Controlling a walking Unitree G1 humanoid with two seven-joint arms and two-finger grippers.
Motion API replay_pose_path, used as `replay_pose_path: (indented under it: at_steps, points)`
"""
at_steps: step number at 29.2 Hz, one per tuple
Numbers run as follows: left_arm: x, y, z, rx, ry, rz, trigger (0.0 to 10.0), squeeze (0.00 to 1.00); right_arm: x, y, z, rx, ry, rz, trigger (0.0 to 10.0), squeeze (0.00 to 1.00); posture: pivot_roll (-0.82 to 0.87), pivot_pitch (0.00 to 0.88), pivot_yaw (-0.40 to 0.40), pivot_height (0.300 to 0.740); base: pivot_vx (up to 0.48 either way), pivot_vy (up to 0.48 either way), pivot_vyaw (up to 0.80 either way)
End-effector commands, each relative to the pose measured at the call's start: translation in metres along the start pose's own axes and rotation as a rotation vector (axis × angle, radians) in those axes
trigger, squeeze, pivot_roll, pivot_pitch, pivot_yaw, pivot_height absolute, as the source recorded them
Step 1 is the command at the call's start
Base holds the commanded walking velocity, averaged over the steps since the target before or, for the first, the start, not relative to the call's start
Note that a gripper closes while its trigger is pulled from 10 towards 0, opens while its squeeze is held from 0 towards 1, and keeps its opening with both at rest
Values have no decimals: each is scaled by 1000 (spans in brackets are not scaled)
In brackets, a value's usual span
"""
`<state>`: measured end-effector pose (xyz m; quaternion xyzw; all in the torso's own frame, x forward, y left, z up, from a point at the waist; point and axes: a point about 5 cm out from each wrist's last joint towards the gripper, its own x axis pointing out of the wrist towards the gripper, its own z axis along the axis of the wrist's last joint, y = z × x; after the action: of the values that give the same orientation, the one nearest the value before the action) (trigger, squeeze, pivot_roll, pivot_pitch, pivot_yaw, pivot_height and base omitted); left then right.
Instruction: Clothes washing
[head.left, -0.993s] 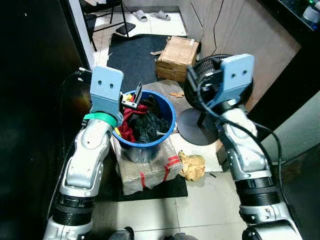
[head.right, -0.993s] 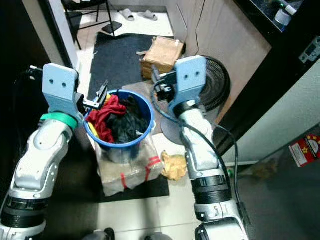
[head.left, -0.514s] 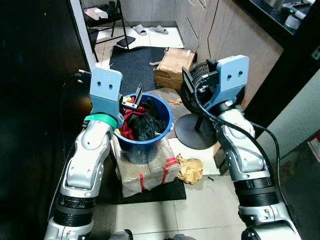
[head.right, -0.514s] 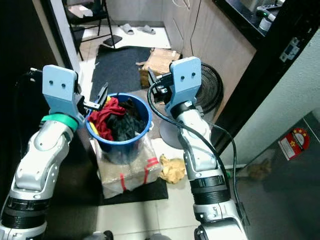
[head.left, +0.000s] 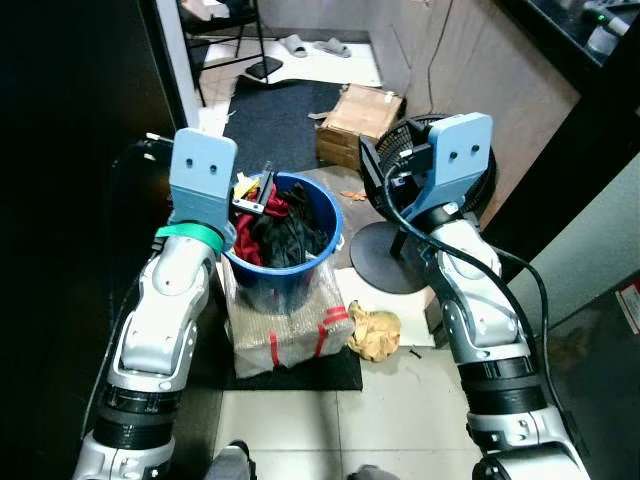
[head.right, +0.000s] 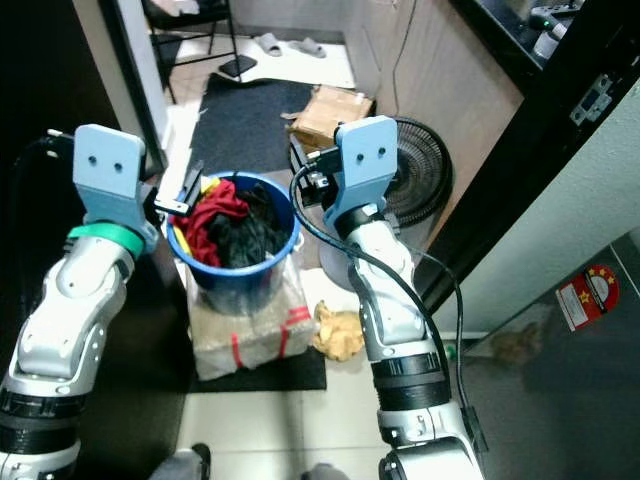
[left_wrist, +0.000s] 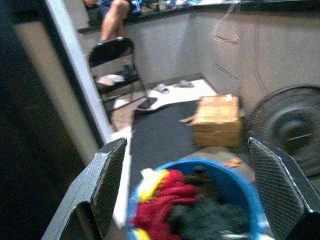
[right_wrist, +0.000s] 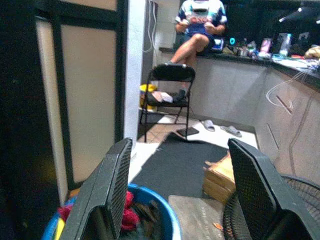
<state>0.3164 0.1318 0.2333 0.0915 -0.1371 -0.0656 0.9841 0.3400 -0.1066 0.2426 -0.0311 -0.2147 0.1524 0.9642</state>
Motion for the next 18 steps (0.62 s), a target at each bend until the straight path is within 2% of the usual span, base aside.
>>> replay_pose_path:
  at_steps: [1, 6, 13, 18]
  points:
    - [-1, -3, 0, 8, -1, -16, 10000, 0, -2, -3, -1, 8, 3, -12, 10000, 0, 32, 70, 9, 740, 0, -412, 0]
    - [-1, -3, 0, -5, -3, -19, 10000, 0, -2, -3, -1, 9, 2, -13, 10000, 0, 31, 70, 9, 740, 0, -309, 0]
    - [-1, -4, 1, -26, -5, -22, 10000, 0, -2, -3, 0, 5, -3, -4, 10000, 0, 32, 72, 9, 740, 0, 0, 0]
    - [-1, -4, 1, -25, -8, -17, 10000, 0, -2, -2, -2, -4, 7, 5, 10000, 0, 35, 71, 8, 740, 0, 0, 781]
